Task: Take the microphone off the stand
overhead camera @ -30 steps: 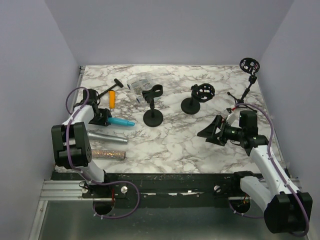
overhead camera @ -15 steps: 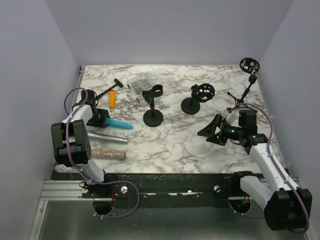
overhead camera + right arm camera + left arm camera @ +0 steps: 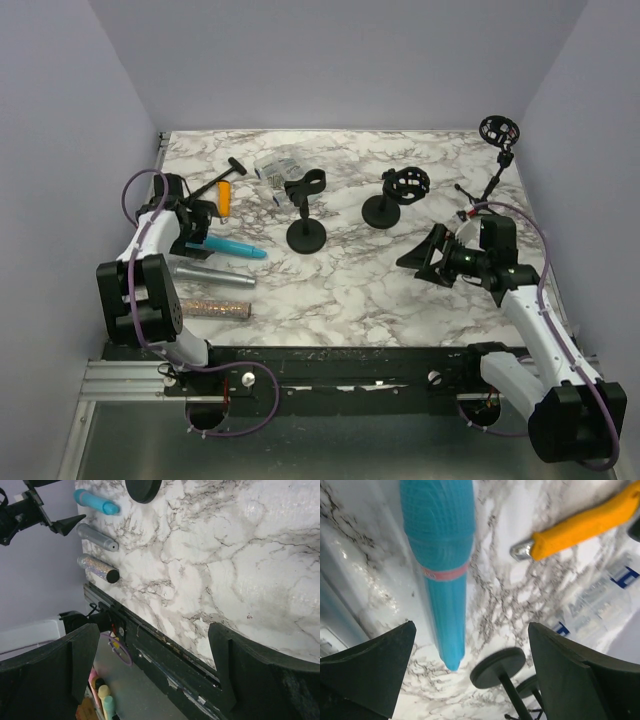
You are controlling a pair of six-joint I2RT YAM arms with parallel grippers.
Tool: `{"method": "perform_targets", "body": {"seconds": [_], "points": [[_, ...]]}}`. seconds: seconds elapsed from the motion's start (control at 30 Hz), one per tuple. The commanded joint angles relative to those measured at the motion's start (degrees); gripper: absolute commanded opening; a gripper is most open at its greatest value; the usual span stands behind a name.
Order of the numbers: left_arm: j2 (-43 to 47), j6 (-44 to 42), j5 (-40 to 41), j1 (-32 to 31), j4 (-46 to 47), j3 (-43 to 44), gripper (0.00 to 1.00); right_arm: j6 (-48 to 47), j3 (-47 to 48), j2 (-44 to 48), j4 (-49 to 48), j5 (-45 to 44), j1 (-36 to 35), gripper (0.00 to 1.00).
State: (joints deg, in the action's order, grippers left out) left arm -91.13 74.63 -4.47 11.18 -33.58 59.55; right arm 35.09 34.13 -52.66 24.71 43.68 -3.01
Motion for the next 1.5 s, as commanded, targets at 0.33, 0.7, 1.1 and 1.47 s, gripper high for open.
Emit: {"method": "perform_targets", "body": {"seconds": [0.33, 0.7, 1.1, 1.47], "points": [[24.9, -18.6, 3.1, -4.7, 0.8, 7.9, 0.99, -4.2, 16.0, 3.6, 13.1, -16.4, -0.2, 1.0], [33.2, -44.9, -7.4, -22.8, 17.5, 3.0, 0.99, -9.0, 41.8, -4.7, 20.7, -46.1, -0.2, 1.0], [39.9, -50.5, -17.6, -27.4, 24.6, -1.9, 0.99, -11.4, 57.4, -22.7, 17.8, -61.1, 4.5, 1.0], [40.2, -51.2, -19.2, -28.5, 25.6, -2.3, 0.99, -15.6, 46.5, -27.8, -2.9, -32.6, 19.3, 0.97]]}}
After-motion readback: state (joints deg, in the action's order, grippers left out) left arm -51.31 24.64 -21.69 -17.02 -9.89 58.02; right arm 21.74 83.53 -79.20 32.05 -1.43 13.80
